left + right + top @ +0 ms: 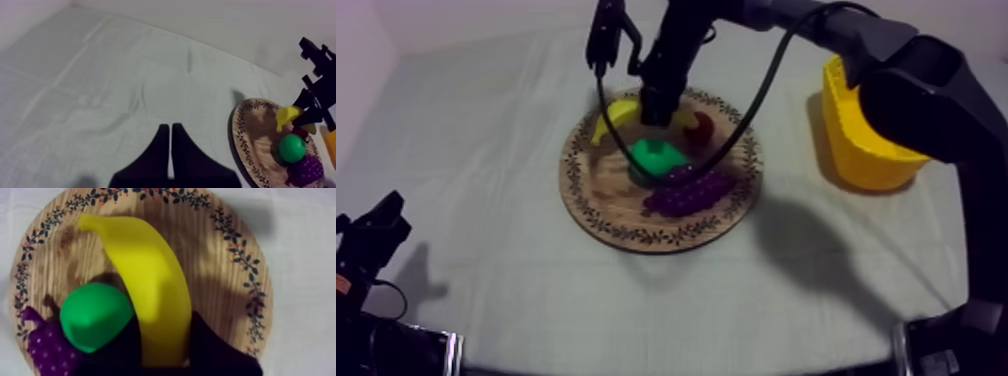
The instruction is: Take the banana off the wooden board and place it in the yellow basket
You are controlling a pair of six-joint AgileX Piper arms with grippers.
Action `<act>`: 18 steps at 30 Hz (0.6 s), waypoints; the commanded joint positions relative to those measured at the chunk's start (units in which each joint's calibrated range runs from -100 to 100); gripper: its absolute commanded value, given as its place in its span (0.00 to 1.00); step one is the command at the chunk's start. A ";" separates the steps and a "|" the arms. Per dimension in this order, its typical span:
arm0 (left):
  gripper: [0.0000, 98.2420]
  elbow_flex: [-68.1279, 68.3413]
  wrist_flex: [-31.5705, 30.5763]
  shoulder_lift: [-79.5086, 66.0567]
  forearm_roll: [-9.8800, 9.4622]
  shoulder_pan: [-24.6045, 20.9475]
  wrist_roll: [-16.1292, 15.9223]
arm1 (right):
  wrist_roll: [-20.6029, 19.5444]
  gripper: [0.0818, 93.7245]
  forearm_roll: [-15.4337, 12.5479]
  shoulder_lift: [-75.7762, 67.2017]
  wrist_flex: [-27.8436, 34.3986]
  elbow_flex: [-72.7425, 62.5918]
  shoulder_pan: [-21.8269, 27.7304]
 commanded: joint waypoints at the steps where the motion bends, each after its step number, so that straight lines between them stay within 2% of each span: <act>1: 0.00 0.03 -0.02 -0.03 -0.01 -0.01 -0.01 | 0.03 0.11 0.10 -2.52 0.12 1.23 0.18; 18: 0.00 0.03 -0.02 -0.03 -0.01 -0.01 -0.01 | 0.21 0.11 1.48 -23.19 0.91 14.77 3.97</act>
